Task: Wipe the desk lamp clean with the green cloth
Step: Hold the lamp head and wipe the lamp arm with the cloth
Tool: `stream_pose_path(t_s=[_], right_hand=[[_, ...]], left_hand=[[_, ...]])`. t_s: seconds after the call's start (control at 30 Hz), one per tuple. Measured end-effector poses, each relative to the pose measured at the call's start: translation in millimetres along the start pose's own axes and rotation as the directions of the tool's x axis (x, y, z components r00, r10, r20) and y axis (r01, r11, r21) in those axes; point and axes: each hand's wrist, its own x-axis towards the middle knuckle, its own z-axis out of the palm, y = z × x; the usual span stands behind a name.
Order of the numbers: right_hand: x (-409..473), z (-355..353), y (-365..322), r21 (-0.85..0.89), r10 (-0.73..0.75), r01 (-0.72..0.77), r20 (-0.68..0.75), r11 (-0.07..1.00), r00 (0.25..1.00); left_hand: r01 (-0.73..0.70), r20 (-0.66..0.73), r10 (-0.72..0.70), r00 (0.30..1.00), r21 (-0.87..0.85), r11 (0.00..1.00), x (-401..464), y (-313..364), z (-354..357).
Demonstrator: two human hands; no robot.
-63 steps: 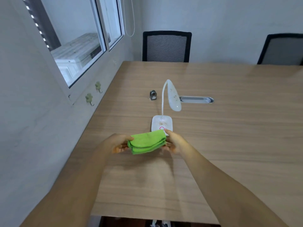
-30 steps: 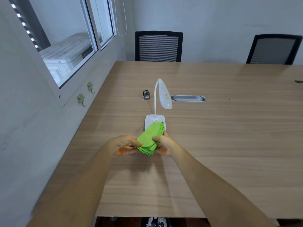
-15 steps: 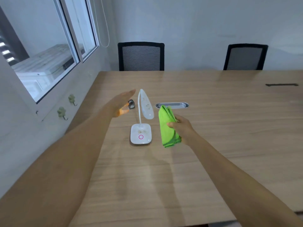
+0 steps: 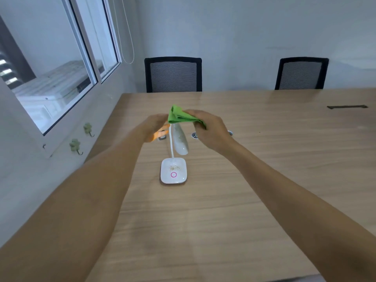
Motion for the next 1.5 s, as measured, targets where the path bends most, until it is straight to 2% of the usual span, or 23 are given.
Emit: stream_pose_path(t_s=[0.1, 0.23, 0.37, 0.47, 0.67, 0.73, 0.9, 1.0, 1.07, 1.2, 1.27, 1.37, 1.5], right_hand=[[-0.3, 4.3, -0.5, -0.141, -0.082, 0.095, 0.095, 0.985, 0.992], [-13.8, 2.6, 3.2, -0.224, -0.199, 0.23, 0.156, 0.947, 0.968], [-40.4, -4.2, 5.8, -0.251, -0.293, 0.34, 0.207, 0.906, 0.933], [-65.1, -9.9, 8.0, -0.274, -0.355, 0.409, 0.227, 0.87, 0.907], [-107.5, -19.2, 15.0, -0.357, -0.506, 0.58, 0.285, 0.732, 0.814], [-112.1, -21.3, 16.8, -0.365, -0.541, 0.598, 0.254, 0.714, 0.801], [-80.2, -23.9, 9.1, -0.367, -0.5, 0.458, -0.025, 0.81, 0.865], [-47.8, -18.9, -0.7, -0.387, -0.465, 0.415, -0.04, 0.824, 0.885], [-29.1, -13.9, -5.8, -0.41, -0.416, 0.382, 0.008, 0.828, 0.91], [-13.6, -3.6, -8.6, -0.442, -0.323, 0.384, 0.209, 0.811, 0.923], [-19.7, -2.0, -9.1, -0.433, -0.316, 0.411, 0.277, 0.802, 0.907], [-43.7, -4.3, -11.8, -0.402, -0.385, 0.499, 0.333, 0.768, 0.86], [-84.4, -9.7, -11.3, -0.411, -0.482, 0.622, 0.399, 0.666, 0.78]], left_hand=[[0.001, 0.059, -0.004, 0.998, 0.04, 0.999, -1.4, 2.6, 1.8], [-0.025, 0.046, 0.023, 0.999, 0.03, 0.999, -1.7, 2.8, 3.7], [-0.02, 0.066, 0.02, 0.998, 0.0, 1.0, 2.3, 0.6, 1.9], [-0.012, 0.017, 0.013, 1.0, -0.021, 1.0, 7.1, -1.1, 2.2], [-0.016, -0.004, 0.016, 1.0, -0.03, 0.999, 3.8, 1.1, 5.4], [-0.016, -0.005, 0.016, 1.0, -0.033, 0.999, 2.8, 1.5, 5.4], [-0.015, 0.004, 0.015, 1.0, 0.014, 1.0, 0.5, 4.3, 5.6], [-0.014, 0.04, 0.01, 0.999, 0.083, 0.996, -2.8, 5.6, 4.2], [-0.016, 0.065, 0.009, 0.998, 0.11, 0.994, -4.5, 6.4, 3.2], [-0.034, 0.066, 0.029, 0.997, 0.073, 0.997, -2.2, 3.6, 1.1], [-0.033, 0.056, 0.029, 0.998, 0.063, 0.997, -0.7, 2.5, 1.6], [-0.029, 0.018, 0.029, 0.999, 0.026, 0.999, 1.9, 1.6, 3.5], [-0.007, 0.01, 0.007, 1.0, 0.015, 1.0, 0.5, 3.4, 5.7]])
